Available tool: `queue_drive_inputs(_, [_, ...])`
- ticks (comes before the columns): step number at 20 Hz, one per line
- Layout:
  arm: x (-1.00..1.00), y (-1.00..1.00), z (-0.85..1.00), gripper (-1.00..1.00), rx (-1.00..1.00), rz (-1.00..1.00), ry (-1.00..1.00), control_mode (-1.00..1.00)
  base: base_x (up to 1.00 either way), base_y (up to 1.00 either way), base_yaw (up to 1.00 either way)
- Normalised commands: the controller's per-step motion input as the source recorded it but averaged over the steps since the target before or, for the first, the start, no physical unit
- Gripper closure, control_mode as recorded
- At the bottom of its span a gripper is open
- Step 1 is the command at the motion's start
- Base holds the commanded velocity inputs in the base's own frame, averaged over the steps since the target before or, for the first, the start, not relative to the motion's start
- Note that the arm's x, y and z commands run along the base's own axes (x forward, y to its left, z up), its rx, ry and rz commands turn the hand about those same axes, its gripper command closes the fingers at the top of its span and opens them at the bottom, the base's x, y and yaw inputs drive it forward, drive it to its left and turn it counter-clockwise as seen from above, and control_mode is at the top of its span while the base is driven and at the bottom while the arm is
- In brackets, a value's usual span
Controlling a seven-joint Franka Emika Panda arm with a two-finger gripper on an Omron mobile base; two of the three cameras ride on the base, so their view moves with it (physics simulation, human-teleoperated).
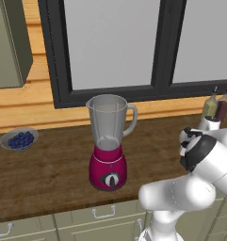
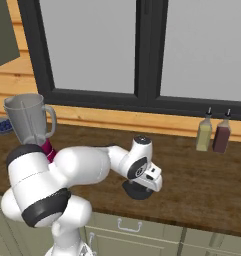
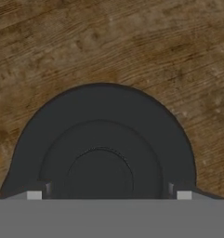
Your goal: Close the lid blender by securely placing the lid on top.
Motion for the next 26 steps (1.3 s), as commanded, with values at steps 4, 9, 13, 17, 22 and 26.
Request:
queue_drive_inputs(4, [0.12, 0.0, -0.11, -1.0, 0.0, 0.0, 0.0, -1.0, 0.0, 0.0, 0.0])
queue_drive_inputs(9, [0.02, 0.0, -0.26, 1.0, 0.0, 0.0, 0.0, -1.0, 0.0, 0.0, 0.0])
queue_drive_inputs(13, [0.13, 0.0, -0.3, 1.0, 0.0, 0.0, -0.02, -1.0, 0.0, 0.0, 0.0])
queue_drive_inputs(17, [0.13, 0.0, -0.08, 1.0, 0.0, 0.0, -0.03, -1.0, 0.0, 0.0, 0.0])
queue_drive_inputs(22, [0.04, 0.25, -0.17, 1.0, -0.04, 0.0, 0.0, -1.0, 0.0, 0.0, 0.0])
queue_drive_inputs(26, [0.0, 0.42, -0.25, 1.0, -0.03, 0.0, 0.0, -1.0, 0.0, 0.0, 0.0])
